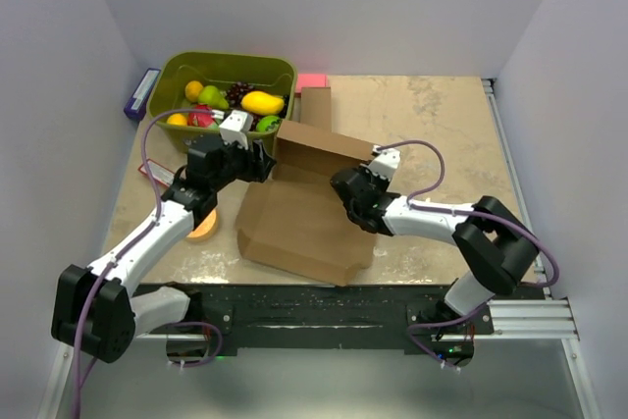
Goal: Fold the paper box
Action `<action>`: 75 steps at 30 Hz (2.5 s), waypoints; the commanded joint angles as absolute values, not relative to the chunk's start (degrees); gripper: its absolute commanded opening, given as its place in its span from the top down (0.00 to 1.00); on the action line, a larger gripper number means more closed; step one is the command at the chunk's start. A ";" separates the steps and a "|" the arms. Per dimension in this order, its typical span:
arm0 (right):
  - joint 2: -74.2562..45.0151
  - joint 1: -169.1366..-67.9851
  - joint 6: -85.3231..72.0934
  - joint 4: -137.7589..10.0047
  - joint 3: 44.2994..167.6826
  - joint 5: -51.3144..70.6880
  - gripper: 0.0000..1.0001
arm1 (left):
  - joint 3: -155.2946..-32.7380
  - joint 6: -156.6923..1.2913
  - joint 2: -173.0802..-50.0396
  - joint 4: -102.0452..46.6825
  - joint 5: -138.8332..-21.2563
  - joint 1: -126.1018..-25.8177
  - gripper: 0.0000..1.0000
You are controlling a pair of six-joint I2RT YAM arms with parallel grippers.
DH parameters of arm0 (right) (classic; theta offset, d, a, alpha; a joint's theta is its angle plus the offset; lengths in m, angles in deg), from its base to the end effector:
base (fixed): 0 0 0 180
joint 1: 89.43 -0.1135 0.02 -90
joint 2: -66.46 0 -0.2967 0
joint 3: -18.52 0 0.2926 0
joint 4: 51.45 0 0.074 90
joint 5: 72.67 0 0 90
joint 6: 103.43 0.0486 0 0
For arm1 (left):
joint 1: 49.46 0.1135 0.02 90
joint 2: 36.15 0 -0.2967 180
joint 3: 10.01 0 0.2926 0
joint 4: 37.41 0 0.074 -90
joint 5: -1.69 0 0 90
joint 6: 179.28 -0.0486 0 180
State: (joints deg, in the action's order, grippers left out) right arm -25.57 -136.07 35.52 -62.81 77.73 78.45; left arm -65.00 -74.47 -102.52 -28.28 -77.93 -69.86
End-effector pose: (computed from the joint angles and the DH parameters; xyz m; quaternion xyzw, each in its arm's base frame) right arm 0.2687 0.2226 0.1835 0.2139 0.7890 -0.0663 0.5721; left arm 0.2800 -0.1135 0.2849 0.0914 0.8148 -0.2425 0.5185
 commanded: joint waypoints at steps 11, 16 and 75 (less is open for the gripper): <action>-8.26 -134.52 22.87 -73.03 72.01 57.25 1.00 | -60.61 -82.51 -86.44 -32.08 -75.13 -70.29 0.24; -3.95 -132.86 21.20 -80.75 75.17 51.61 1.00 | -59.38 -84.44 -83.44 -32.78 -71.70 -71.17 0.23; -16.33 -132.06 31.85 -90.97 89.68 51.61 1.00 | -60.87 -86.56 -85.90 -25.93 -89.10 -81.80 0.62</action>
State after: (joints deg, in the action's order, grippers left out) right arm -13.85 -134.25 33.38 -91.03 87.11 47.52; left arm -58.47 -88.64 -85.67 -24.43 -93.85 -81.14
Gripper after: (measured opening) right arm 0.051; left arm 0.288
